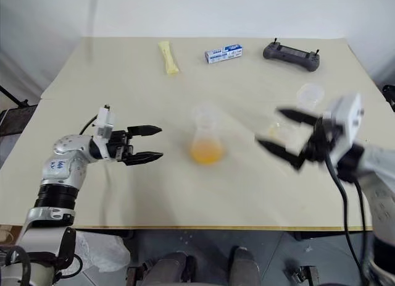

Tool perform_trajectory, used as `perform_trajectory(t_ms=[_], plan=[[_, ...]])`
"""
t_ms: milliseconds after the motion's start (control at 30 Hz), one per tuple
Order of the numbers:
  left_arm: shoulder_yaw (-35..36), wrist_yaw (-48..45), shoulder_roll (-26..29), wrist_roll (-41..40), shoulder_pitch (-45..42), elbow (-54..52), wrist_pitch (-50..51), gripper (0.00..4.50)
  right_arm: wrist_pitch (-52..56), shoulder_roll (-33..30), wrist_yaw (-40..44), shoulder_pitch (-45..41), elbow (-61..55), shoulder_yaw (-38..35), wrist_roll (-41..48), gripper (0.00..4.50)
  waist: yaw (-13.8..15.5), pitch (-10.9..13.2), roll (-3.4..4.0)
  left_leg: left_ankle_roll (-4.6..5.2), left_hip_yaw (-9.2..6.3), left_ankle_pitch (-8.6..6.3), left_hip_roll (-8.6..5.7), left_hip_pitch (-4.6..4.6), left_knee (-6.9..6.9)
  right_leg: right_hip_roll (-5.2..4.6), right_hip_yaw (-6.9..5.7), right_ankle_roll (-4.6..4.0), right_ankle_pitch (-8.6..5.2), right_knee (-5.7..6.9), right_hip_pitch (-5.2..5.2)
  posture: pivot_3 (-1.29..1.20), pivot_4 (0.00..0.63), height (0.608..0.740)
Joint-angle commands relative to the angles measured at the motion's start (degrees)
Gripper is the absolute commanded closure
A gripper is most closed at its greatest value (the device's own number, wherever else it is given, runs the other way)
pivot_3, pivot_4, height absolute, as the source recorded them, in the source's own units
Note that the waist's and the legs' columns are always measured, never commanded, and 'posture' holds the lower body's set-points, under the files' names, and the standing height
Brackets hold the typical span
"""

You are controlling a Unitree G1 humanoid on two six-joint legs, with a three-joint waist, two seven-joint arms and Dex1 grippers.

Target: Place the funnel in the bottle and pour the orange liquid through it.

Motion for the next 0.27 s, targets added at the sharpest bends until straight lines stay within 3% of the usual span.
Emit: perform_trajectory(t_ms=[33,133,267], plan=[[0.37,-2.17,0.65,0.19,-0.04,0.95,-2.67,0.0,-3.62,-1.95,4.98,6.66,-0.67,-2.63,-1.37,0.03,0.23,0.0,-0.03,0.05,0.03,0.03,0.0,0.05,0.0,-0.01,-0.01,0.02,0.01,-0.17,0.14,0.0,0.15,0.74],[1.6,0.13,-0.35,0.55,0.47,2.06,-5.34,0.0,-8.4,-2.14,8.45,12.65,1.11,-0.56,-5.37,0.03,0.3,-0.01,-0.07,0.06,-0.07,0.03,0.0,0.19,0.0,-0.01,-0.06,0.03,0.02,-0.31,0.39,0.0,0.15,0.74],[0.31,-0.38,0.12,0.86,1.18,1.4,-3.34,0.0,-11.25,-0.73,7.44,13.66,3.28,1.5,-7.6,0.03,0.19,0.0,-0.08,0.06,-0.09,0.03,0.0,0.2,-0.01,-0.02,-0.07,0.07,0.04,-0.31,0.38,0.0,0.15,0.74]])
